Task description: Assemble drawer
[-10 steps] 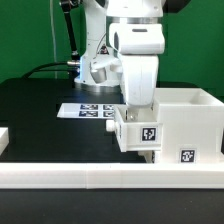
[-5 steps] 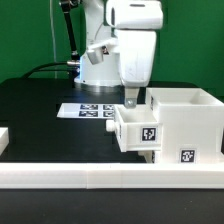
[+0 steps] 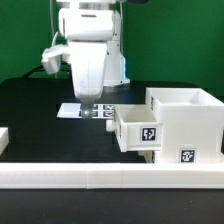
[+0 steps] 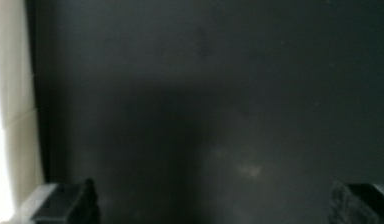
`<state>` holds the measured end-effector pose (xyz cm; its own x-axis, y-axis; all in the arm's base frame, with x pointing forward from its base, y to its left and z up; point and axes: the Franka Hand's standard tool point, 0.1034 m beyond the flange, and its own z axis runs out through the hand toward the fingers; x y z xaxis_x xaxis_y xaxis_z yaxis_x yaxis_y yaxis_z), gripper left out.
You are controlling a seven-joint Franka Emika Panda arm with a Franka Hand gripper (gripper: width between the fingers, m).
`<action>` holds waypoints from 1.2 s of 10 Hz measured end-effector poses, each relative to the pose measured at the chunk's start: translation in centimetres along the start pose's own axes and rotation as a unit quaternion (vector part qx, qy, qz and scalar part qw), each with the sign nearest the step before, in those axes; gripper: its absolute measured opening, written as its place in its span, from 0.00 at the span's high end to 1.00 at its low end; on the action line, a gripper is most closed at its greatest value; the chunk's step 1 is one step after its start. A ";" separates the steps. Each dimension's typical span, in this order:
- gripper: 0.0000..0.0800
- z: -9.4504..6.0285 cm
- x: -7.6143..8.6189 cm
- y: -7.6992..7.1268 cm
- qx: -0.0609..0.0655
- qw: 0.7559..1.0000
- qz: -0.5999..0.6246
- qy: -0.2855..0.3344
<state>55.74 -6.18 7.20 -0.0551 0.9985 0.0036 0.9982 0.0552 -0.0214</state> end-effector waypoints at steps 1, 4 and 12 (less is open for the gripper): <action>0.19 1.5 0.2 -0.4 0.011 1.000 0.000 0.004; 0.19 3.5 2.4 -1.0 0.029 0.999 0.006 0.014; 0.19 2.5 9.8 0.6 0.022 0.999 0.032 0.021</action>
Offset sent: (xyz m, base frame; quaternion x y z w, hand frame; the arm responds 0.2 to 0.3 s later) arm 0.0004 0.0308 -0.0201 0.0176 0.0060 0.0183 0.9997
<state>55.71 3.69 4.74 0.0116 0.9990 0.0435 0.9977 -0.0087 -0.0678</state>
